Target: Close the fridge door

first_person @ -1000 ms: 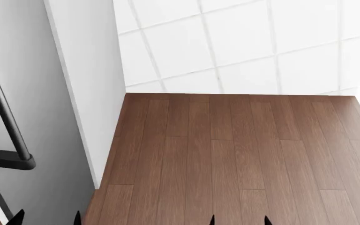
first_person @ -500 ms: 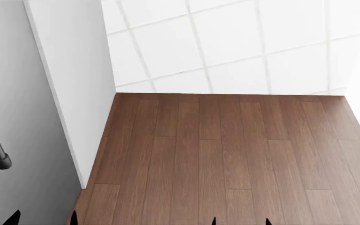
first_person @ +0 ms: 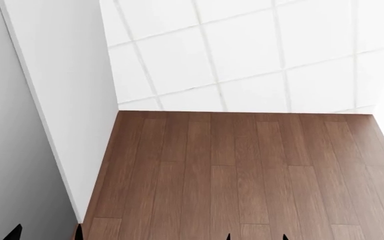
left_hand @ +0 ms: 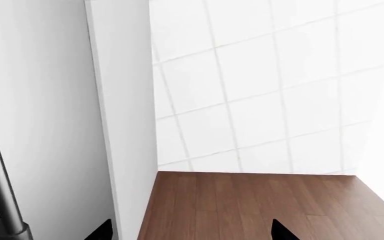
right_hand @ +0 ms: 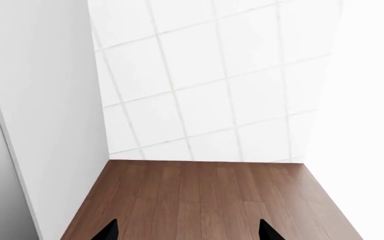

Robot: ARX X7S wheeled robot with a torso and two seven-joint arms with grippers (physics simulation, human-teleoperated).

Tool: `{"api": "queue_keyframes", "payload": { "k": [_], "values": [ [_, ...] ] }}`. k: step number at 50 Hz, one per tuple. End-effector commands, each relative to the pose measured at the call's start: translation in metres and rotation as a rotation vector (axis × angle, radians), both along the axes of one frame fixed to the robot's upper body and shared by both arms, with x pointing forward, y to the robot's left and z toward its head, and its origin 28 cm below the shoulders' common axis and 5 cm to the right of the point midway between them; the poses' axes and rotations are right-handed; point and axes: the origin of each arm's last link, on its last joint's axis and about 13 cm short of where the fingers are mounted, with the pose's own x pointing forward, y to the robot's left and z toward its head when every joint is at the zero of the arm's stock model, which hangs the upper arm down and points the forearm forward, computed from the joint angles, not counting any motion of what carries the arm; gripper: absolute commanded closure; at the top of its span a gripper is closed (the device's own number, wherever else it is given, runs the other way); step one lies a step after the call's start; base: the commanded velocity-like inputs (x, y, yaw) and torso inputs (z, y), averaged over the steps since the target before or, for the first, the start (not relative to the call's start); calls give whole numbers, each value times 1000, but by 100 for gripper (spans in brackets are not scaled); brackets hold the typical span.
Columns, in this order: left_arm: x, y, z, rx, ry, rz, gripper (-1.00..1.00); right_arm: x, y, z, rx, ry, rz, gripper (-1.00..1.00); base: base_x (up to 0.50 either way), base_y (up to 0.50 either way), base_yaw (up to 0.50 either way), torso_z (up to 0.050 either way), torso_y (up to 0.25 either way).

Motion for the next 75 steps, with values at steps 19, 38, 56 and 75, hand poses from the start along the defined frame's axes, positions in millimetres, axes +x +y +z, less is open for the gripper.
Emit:
{"api": "queue_keyframes", "payload": {
  "k": [19, 38, 56, 75],
  "values": [
    [0, 0, 1, -9, -2, -2, -100, 0, -1, 0, -4, 7, -1, -100, 500, 0, 0, 0, 0],
    [-1, -1, 2, -12, -4, -2, -100, -1, -1, 1, -5, 6, 1, -100, 500, 0, 0, 0, 1],
    [-1, -1, 2, -12, -6, -3, -100, 0, -2, 1, -5, 7, 2, -100, 500, 0, 0, 0, 1],
    [-1, -2, 2, -14, -7, -2, -100, 0, -2, 2, -6, 6, 3, -100, 500, 0, 0, 0, 1]
  ]
}}
